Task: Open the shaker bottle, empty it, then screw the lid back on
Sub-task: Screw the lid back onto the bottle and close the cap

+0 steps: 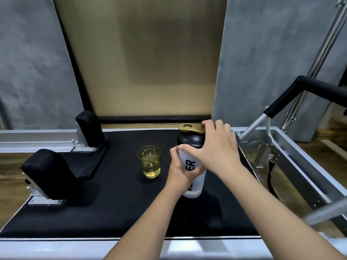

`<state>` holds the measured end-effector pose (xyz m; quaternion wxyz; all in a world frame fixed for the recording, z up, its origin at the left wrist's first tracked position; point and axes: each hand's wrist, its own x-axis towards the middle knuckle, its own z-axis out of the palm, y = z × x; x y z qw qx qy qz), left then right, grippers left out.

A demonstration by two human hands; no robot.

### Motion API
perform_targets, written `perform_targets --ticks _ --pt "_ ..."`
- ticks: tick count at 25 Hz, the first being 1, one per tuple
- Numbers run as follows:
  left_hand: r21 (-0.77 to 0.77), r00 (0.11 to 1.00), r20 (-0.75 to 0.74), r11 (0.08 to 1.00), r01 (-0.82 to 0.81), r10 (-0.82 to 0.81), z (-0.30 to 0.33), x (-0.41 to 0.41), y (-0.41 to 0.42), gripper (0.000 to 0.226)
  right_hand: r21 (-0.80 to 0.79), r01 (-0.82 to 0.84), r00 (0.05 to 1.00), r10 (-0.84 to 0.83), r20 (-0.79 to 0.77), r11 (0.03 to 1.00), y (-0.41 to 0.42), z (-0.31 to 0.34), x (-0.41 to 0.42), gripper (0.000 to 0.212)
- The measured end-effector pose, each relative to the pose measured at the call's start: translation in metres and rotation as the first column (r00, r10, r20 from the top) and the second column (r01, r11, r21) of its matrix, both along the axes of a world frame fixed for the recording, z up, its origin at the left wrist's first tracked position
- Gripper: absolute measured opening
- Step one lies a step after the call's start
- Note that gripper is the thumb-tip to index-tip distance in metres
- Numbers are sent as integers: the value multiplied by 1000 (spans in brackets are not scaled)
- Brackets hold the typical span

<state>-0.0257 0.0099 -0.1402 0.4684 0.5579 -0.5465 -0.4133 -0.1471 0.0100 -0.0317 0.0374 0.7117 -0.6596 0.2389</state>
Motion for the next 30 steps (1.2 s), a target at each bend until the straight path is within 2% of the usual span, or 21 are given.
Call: perform_targets --ticks 1,2,4,6,8,10,12,14,16,18,20,23,25,27,28,30 --pt "11 1000 4 1000 -4 4 2 -2 1 77 -49 44 998 -46 -50 998 2 -4 4 100" --pt "18 1000 -5 1000 -6 6 2 -2 1 77 -61 23 999 -26 -42 998 3 -7 5 98" --pt "4 999 -37 1000 7 -7 2 1 3 77 21 -146 980 142 139 989 1 -8 -5 87" --pt "-25 997 -74 999 25 -26 1 7 6 74 154 -337 900 270 341 929 0 -2 -19 82" --pt "-30 997 -77 999 11 -14 -3 7 4 75 161 -362 879 279 387 918 3 1 -24 85" --pt "-19 999 -32 1000 -8 8 -2 0 4 77 55 -229 926 200 320 972 8 -3 -14 90" --pt "-22 999 15 999 -29 29 -3 -4 3 77 -57 -59 987 67 146 997 15 -6 3 99" --pt "-23 999 33 999 -27 28 -4 -3 3 77 -48 -6 996 11 88 999 18 -9 11 109" --pt "-8 999 28 1000 -15 15 -4 0 1 84 75 -43 977 26 210 996 15 -7 5 102" --pt "16 1000 18 1000 -18 18 -5 2 -1 93 141 -95 960 54 275 985 14 -4 -3 74" --pt "-3 1000 -7 1000 -25 25 -6 0 -1 91 138 -68 973 36 227 988 15 -6 -4 64" --pt "-46 1000 0 999 -18 18 -7 -4 1 83 30 71 994 -74 83 997 24 -11 9 73" --pt "-53 1000 -4 999 -10 10 -6 -2 4 76 -7 61 998 -60 36 998 30 -10 12 74" --pt "-90 999 -51 996 -22 17 -8 5 4 75 6 -97 979 94 179 995 31 -4 6 66" --pt "-102 998 -55 995 -22 16 -8 7 4 75 3 -190 935 180 307 982 29 -1 0 56" --pt "-108 997 -73 994 -7 -1 -9 11 6 74 -115 -303 825 321 466 946 20 -2 -14 35"
